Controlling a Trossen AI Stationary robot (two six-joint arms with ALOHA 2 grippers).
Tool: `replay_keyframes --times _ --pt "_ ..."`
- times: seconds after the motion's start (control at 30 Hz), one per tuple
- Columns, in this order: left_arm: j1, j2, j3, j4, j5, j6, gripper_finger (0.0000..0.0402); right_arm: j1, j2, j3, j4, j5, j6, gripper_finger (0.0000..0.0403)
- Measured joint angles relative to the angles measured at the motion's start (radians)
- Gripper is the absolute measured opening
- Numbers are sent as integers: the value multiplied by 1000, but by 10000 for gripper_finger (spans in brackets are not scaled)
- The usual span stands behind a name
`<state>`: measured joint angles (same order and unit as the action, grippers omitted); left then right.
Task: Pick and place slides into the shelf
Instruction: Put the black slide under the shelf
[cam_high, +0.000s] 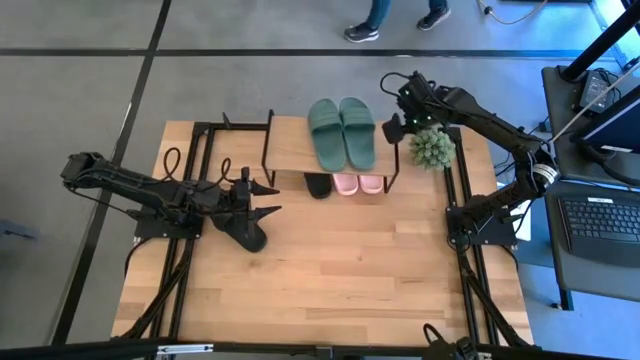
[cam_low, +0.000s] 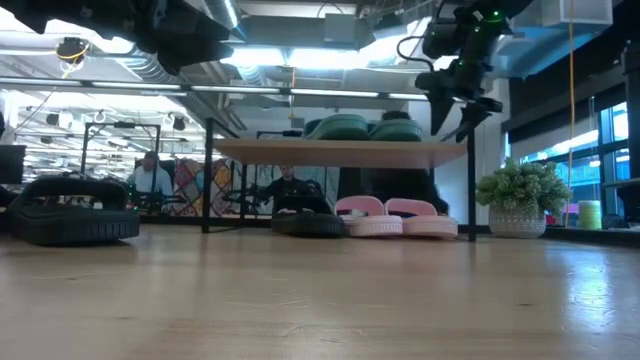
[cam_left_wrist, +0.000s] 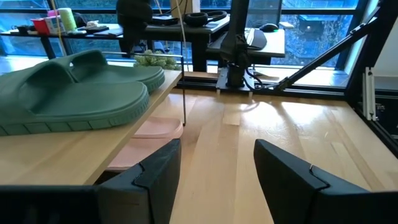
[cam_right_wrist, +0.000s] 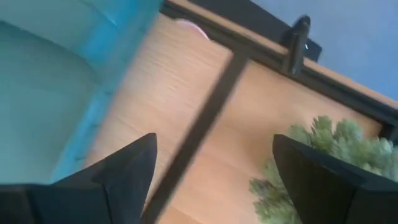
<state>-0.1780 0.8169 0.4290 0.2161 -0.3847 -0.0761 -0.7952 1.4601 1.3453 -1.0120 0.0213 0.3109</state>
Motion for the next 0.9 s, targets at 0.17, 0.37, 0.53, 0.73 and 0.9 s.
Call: replay_keyframes --times 0.17,0.37,0.53,0.73,0.9 --pt "0 0 0 -6 0 -1 195 0 -1 0 19 -1 -12 320" --pt "0 -15 -1 -8 0 -20 195 0 -80 0 87 -2 -88 320" --pt "0 -36 -1 -5 0 -22 195 3 -209 2 212 -99 -189 320" --pt "0 -40 -1 -6 0 -22 195 71 -353 -27 275 -164 -345 320" --pt "0 -39 -1 -7 0 -22 195 151 -511 -252 552 -344 -391 320"
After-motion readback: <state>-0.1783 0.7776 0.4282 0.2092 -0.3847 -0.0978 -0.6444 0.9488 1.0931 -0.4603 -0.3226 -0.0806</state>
